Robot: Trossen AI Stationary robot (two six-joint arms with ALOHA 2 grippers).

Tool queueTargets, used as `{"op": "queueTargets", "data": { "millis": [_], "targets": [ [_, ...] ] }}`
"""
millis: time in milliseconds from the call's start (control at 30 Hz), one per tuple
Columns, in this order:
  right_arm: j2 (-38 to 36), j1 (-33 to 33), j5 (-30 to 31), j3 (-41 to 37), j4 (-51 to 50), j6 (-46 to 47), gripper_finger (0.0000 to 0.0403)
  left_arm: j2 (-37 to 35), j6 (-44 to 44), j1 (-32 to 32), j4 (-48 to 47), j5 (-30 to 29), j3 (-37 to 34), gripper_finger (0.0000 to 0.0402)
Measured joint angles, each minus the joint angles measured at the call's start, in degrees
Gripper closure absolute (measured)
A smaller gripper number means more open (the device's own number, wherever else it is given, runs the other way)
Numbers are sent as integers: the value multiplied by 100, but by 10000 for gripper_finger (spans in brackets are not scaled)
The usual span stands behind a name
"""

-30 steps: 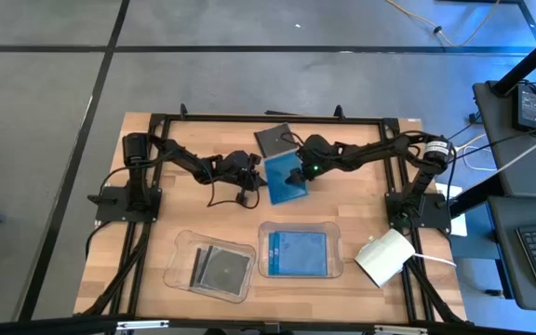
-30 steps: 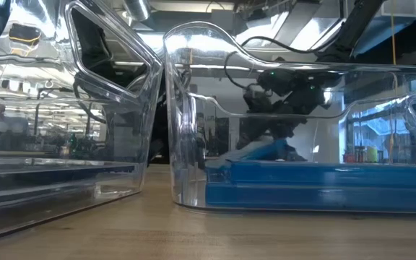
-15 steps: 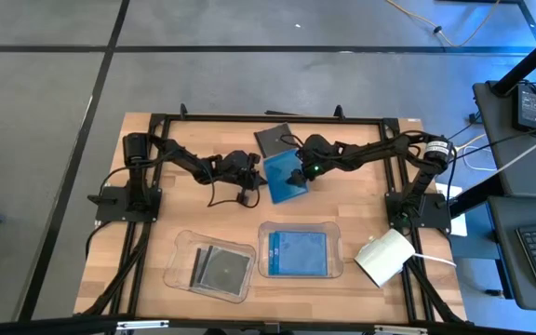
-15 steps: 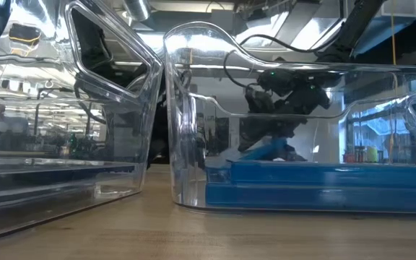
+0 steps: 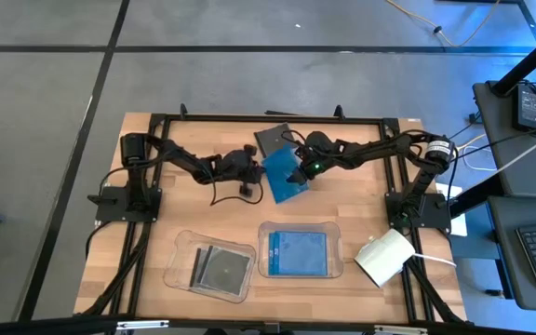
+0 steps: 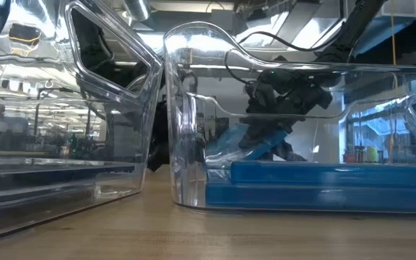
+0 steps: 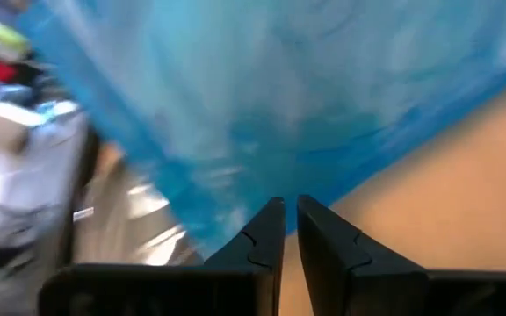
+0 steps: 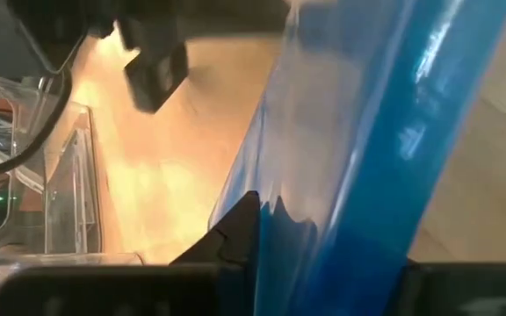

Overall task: Pick & place jewel cases by type
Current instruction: Put the blue CD case into the right transparent bin

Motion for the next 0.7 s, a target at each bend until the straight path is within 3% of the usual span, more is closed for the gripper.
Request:
{"op": "queueTargets", "data": {
  "millis": [133,333,533,700],
  "targets": [
    [-26,1,-27,1,27,-28,344,-192,405,-57,-92,-1060,-10,368],
    [-29,13,-251,316,-83,-422,345,-940,476,-45,-82,-1904,-67,372],
    [-26,10,-133,924,-572,-979,361,-2164,460,-59,-370,-2992,-114,372],
    [-26,12,238,1486,-1448,-1713,384,-3204,53,-69,-870,-3405,-113,373]
  ]
}}
